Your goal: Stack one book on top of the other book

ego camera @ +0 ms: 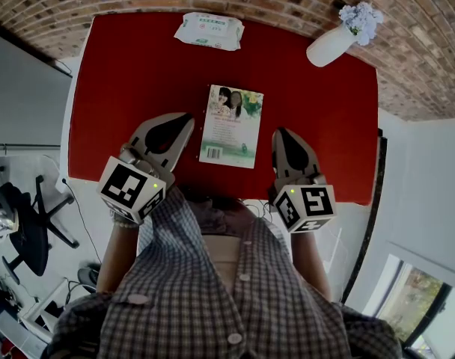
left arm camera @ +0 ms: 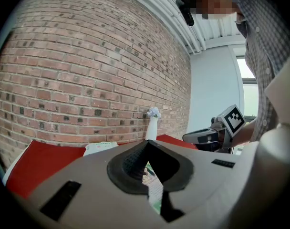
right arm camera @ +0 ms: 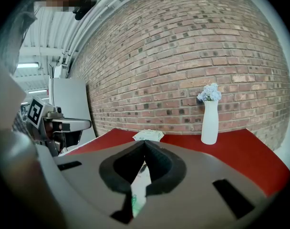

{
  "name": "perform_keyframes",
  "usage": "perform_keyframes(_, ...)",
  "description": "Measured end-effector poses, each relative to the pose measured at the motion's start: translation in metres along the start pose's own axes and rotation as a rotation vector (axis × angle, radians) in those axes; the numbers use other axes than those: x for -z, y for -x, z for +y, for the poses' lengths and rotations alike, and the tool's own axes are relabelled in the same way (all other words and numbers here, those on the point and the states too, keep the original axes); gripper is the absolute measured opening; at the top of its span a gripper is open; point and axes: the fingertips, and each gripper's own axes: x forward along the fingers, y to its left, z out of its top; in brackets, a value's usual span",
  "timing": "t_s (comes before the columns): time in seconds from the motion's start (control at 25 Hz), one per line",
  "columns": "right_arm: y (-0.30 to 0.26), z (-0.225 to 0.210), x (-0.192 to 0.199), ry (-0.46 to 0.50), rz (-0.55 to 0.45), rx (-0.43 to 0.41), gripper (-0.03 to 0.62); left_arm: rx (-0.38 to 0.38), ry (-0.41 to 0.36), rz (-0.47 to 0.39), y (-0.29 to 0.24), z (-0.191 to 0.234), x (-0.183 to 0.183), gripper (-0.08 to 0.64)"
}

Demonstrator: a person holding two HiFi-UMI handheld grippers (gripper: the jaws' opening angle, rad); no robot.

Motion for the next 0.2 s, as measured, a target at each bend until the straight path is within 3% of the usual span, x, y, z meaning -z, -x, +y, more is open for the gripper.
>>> perform_keyframes(0.2, -0.0003, 0.0003, -0.0016, 0.01, -0.015, -0.012, 0.006, 0.004, 0.004, -0.001, -0.0019, -0.0013, -0.0033, 0.008)
